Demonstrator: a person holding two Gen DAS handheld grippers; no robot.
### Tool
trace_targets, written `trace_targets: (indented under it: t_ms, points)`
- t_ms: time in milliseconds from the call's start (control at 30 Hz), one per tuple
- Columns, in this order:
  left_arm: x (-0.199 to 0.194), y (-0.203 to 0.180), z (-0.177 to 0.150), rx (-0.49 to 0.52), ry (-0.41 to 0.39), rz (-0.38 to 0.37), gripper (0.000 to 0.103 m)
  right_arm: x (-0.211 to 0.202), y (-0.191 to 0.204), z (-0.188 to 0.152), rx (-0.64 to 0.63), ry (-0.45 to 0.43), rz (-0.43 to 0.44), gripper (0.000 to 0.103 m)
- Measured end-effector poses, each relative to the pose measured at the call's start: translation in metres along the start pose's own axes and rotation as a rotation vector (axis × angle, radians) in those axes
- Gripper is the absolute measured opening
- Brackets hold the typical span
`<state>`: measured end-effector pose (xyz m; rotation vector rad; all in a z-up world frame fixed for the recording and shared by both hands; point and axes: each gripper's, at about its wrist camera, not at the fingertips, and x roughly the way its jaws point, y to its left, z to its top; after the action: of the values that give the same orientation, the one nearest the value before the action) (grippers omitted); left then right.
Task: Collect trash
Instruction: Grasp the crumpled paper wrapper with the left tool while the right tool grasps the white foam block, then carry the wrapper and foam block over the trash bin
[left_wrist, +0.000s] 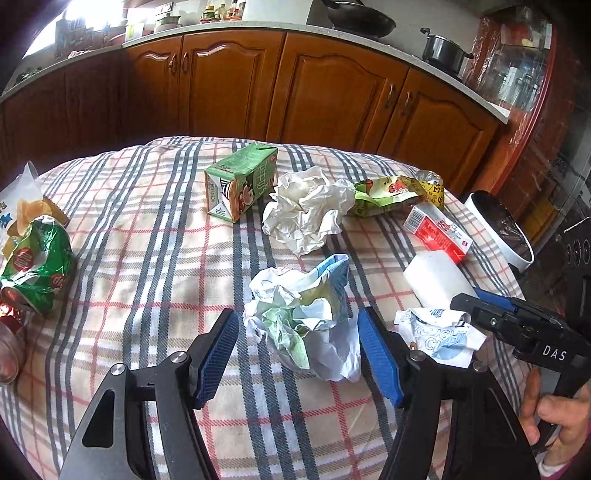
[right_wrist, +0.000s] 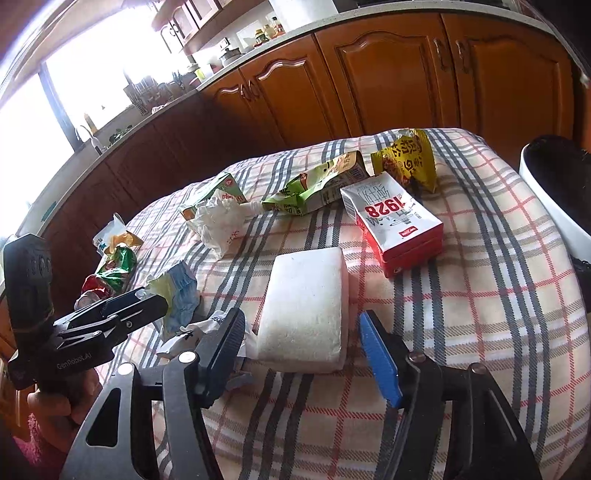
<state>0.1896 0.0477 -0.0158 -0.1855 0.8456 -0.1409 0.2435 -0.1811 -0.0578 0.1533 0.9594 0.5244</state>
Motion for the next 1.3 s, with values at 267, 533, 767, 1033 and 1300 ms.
trace_targets:
  t_ms: [267, 533, 767, 1033, 1300]
  points:
    - [0.008, 0.0, 0.003, -0.007, 0.001, -0.029, 0.025, 0.013, 0.003, -0.003, -0.039, 0.03, -0.029, 0.049]
    - [-0.019, -0.018, 0.013, 0.038, -0.072, -0.054, 0.023, -0.02, -0.01, 0.002, -0.021, -0.034, -0.023, 0.049]
    - [-0.033, -0.046, 0.025, 0.083, -0.115, -0.107, 0.022, -0.055, -0.036, 0.008, 0.029, -0.099, -0.036, 0.049]
    - [-0.029, -0.086, 0.031, 0.152, -0.118, -0.166, 0.022, -0.085, -0.069, 0.008, 0.07, -0.145, -0.086, 0.049]
    - [-0.016, -0.12, 0.04, 0.203, -0.103, -0.205, 0.022, -0.103, -0.097, 0.002, 0.108, -0.169, -0.122, 0.049]
